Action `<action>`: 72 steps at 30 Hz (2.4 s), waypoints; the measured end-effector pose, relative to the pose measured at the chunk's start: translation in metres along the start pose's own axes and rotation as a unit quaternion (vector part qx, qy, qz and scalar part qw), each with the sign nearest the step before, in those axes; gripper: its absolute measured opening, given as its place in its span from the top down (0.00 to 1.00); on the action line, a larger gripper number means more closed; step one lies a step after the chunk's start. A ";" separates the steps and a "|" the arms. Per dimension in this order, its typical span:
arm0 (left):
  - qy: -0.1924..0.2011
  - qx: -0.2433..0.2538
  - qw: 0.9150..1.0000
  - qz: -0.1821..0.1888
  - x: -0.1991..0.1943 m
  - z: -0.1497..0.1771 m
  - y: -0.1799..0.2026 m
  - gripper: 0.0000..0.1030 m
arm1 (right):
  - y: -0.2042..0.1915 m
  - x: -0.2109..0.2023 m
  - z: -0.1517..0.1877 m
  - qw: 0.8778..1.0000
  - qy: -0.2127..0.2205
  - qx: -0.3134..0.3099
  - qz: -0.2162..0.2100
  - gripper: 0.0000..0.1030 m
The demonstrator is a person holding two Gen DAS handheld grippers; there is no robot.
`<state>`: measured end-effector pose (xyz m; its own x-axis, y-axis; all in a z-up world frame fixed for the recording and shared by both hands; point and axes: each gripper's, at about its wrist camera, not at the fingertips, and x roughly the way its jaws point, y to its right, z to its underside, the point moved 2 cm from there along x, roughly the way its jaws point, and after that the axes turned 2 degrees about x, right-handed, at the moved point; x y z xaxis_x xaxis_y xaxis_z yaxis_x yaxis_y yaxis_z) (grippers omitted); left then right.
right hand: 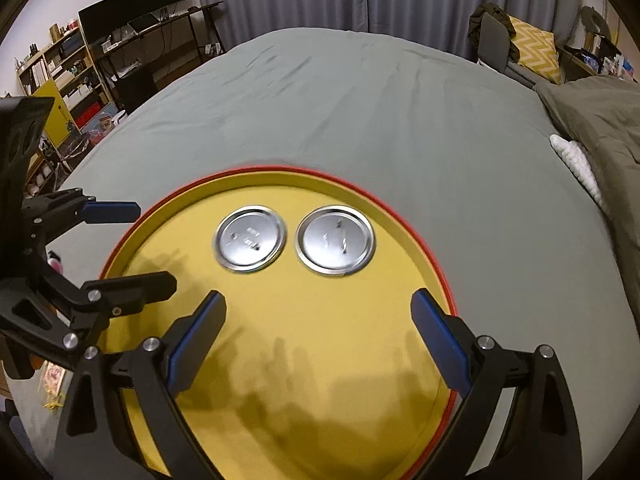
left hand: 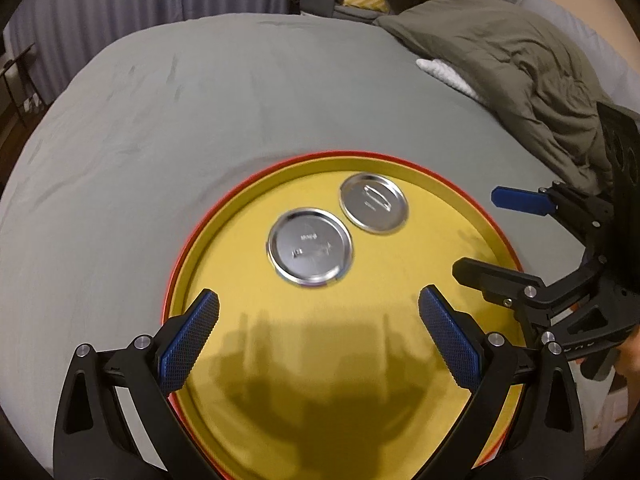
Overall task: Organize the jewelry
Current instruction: 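Lower the left tool onto the nearer silver button while the right tool approaches the other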
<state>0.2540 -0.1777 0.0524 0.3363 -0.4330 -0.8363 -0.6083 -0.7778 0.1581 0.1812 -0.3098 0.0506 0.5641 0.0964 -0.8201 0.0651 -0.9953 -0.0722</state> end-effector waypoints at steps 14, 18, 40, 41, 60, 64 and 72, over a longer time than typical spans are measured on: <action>-0.015 -0.023 0.999 -0.022 0.050 -0.018 -0.023 0.26 | 0.008 0.042 -0.018 1.000 0.003 -0.007 0.009 0.44; -0.016 -0.009 1.000 -0.005 0.056 -0.019 -0.019 0.33 | 0.006 0.050 -0.022 1.000 -0.004 -0.010 0.009 0.49; -0.028 0.072 0.997 0.010 0.069 -0.009 0.013 0.40 | 0.000 0.074 -0.022 1.000 -0.021 -0.011 0.016 0.67; -0.027 0.070 0.997 0.008 0.069 -0.010 0.012 0.40 | 0.000 0.075 -0.022 1.000 -0.023 -0.010 0.015 0.68; -0.017 0.067 0.998 -0.010 0.072 -0.016 0.011 0.59 | 0.000 0.078 -0.025 1.000 -0.018 -0.002 0.018 0.79; -0.012 0.068 0.997 -0.017 0.073 -0.015 0.009 0.65 | 0.000 0.079 -0.026 1.000 -0.018 -0.004 0.018 0.83; -0.006 0.077 0.997 -0.027 0.074 -0.016 0.010 0.70 | 0.000 0.080 -0.025 1.000 -0.013 -0.002 0.021 0.86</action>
<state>0.2839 -0.2244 0.0005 0.3633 -0.3864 -0.8478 -0.6936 -0.7197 0.0308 0.2469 -0.3021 -0.0005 0.5445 0.0548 -0.8370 0.0450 -0.9983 -0.0362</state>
